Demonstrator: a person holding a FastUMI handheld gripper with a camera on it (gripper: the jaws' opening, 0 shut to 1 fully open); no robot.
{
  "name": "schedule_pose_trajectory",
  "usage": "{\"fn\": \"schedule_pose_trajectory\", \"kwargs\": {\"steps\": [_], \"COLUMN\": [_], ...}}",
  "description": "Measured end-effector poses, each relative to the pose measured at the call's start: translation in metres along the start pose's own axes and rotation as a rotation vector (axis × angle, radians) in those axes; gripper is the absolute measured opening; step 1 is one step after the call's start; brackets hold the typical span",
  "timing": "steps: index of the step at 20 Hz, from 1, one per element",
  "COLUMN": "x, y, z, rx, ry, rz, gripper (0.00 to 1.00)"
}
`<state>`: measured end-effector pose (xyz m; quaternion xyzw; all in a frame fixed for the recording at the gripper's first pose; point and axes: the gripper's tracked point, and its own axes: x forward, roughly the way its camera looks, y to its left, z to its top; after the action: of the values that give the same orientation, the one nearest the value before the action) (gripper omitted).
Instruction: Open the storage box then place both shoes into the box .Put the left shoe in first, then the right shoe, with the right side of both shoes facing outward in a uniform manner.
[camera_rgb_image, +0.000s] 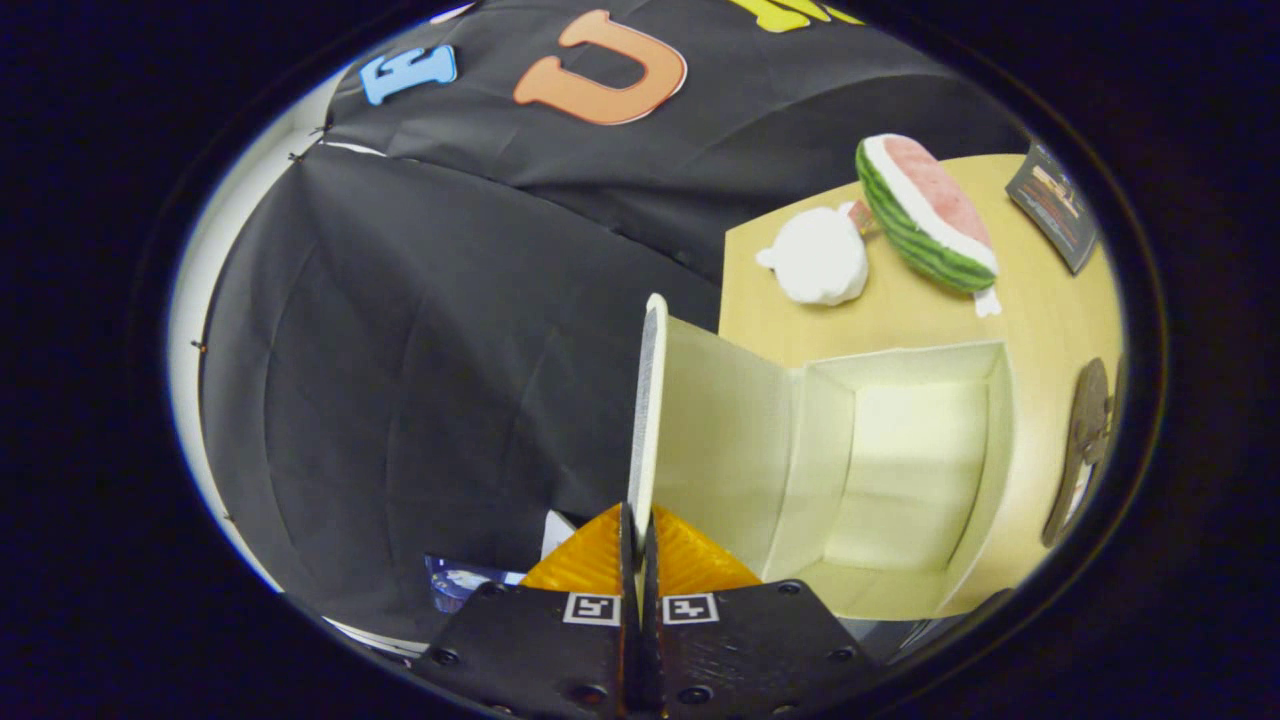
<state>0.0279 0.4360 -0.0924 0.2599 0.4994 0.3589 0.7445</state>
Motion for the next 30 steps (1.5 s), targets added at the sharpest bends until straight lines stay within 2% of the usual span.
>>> {"fn": "schedule_pose_trajectory", "kwargs": {"steps": [4, 6, 9, 12, 14, 16, 19, 24, 30], "x": [0.030, 0.043, 0.035, 0.036, 0.028, 0.019, -0.004, -0.069, -0.148], "y": [0.018, 0.026, 0.031, 0.038, 0.012, -0.011, -0.042, -0.130, -0.238], "z": [-0.012, -0.020, -0.020, -0.019, -0.009, -0.004, -0.002, 0.013, 0.019], "rx": [-0.004, -0.077, -0.205, -0.286, -0.336, -0.327, -0.238, -0.127, -0.025], "ry": [0.049, 0.084, 0.052, 0.028, 0.006, -0.005, -0.001, -0.049, -0.130], "rz": [-0.011, -0.018, -0.033, -0.041, -0.123, -0.151, -0.158, -0.199, -0.299], "gripper": [0.01, 0.03, 0.22, 0.66, 0.96, 0.96, 0.96, 0.96, 0.96]}}
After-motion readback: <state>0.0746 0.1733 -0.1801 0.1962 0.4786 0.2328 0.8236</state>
